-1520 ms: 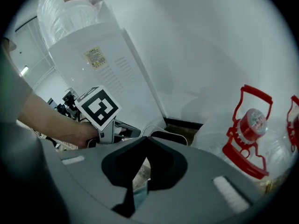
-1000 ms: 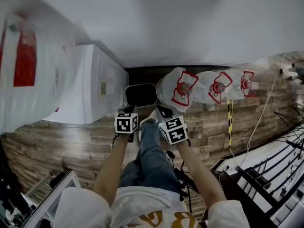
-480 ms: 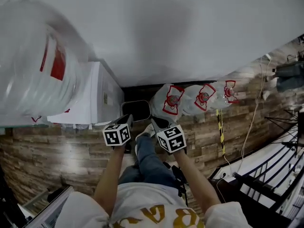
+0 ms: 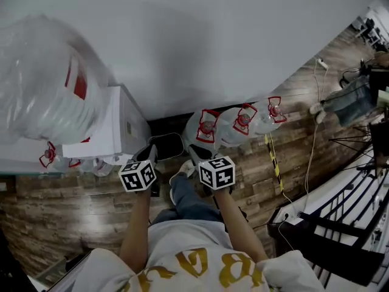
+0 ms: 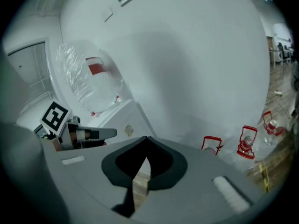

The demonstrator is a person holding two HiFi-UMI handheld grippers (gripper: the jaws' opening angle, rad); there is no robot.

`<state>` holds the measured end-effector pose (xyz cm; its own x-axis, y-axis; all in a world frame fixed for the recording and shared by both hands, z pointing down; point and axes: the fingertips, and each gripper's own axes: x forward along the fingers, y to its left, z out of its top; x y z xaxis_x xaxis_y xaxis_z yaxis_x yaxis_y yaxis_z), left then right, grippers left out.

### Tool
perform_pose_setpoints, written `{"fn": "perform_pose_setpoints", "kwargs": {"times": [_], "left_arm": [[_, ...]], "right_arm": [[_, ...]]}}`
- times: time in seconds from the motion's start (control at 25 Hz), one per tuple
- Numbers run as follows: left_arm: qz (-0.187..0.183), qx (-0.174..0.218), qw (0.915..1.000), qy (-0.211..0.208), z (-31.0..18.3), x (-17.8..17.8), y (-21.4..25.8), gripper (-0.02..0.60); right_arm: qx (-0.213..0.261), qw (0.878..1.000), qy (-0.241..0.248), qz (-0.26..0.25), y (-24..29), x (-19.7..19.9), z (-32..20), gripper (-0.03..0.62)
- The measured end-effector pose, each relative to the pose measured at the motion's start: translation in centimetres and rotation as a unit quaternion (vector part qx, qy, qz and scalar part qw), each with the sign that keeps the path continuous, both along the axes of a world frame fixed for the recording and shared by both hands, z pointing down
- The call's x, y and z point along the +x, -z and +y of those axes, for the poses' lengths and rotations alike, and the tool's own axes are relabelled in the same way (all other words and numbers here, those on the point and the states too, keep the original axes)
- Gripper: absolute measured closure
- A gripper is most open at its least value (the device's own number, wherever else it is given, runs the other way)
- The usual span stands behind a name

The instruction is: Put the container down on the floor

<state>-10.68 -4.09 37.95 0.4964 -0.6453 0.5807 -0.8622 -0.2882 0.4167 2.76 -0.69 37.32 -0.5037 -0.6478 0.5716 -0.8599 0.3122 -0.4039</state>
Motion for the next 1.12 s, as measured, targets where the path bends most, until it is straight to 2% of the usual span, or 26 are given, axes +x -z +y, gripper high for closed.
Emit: {"fn": "perform_pose_setpoints", "kwargs": {"times": [0.12,0.52,1.0,1.12], "left_arm": [[0.010,0.021,0.9997,0.009,0.5,-0.4,2.3,0.581],[0.044,0.065,0.9961,0.041,1.1,-2.1,6.2,0.581],[0.049,0.069,0.9953,0.046,0.6,-2.5,6.7,0.581],[0.041,0.068,0.9960,0.040,0.5,-2.3,6.6,0.581]], "right_arm": [[0.016,1.000,-0.017,-0.013,1.9,0.1,0.7,0.566],[0.036,0.999,0.000,0.025,3.3,-0.5,3.2,0.566],[0.036,0.999,-0.027,0.027,3.6,0.6,3.0,0.566],[0.043,0.998,-0.032,0.021,3.8,0.7,2.7,0.566]]}}
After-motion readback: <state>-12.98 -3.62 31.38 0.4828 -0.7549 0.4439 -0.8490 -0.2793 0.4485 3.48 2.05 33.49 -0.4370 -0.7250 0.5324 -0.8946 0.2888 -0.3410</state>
